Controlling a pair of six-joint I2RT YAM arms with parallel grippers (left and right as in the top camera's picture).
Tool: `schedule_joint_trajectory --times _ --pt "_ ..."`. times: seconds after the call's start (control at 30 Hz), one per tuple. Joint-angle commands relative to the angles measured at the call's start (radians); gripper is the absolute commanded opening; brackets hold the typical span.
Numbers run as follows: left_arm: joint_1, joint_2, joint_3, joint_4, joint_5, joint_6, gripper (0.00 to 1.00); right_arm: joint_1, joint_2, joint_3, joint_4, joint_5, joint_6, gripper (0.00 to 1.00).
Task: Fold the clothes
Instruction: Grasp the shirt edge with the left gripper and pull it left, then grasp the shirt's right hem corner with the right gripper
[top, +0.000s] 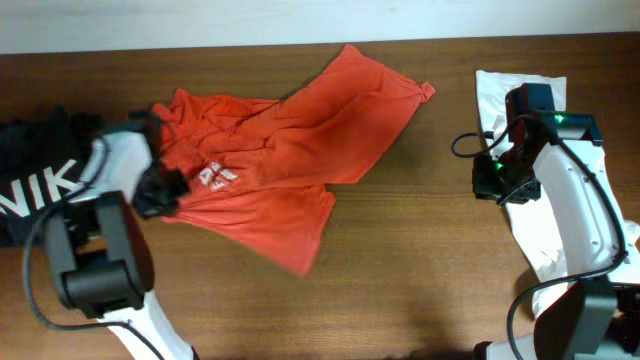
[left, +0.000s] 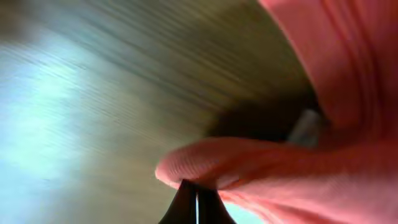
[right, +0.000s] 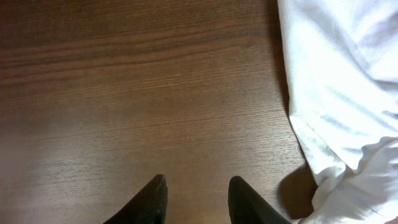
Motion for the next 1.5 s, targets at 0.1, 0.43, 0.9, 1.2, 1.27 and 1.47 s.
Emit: schedule_joint_trajectory --times 0.1,0.43,0.9,1.2,1.27,1.47 --pt "0.069 -0.001 0.319 -0.269 0.227 0.005 0.24 -0.003 -0.002 -0.008 0.0 0.002 0.0 0.46" --pt "-0.154 -0.002 0.03 -0.28 0.346 -0.002 0.91 -0.003 -0.002 -0.008 0.003 0.002 0.0 0.64" --pt "-0.266 -0.002 -0.246 0.101 0.335 -0.123 0.4 -0.003 -0.002 -0.008 0.008 0.002 0.0 0.65" --pt "-0.261 -0.01 -0.24 0.079 0.242 -0.116 0.0 -0.003 -0.002 -0.008 0.006 0.002 0.0 0.65" --pt "-0.24 -0.071 -0.238 -0.053 0.117 -0.093 0.0 -0.003 -0.002 -0.008 -0.003 0.002 0.0 0.65" --pt "-0.029 -0.397 -0.238 -0.208 -0.135 -0.101 0.0 -0.003 -0.002 -0.008 -0.004 -0.1 0.0 0.64"
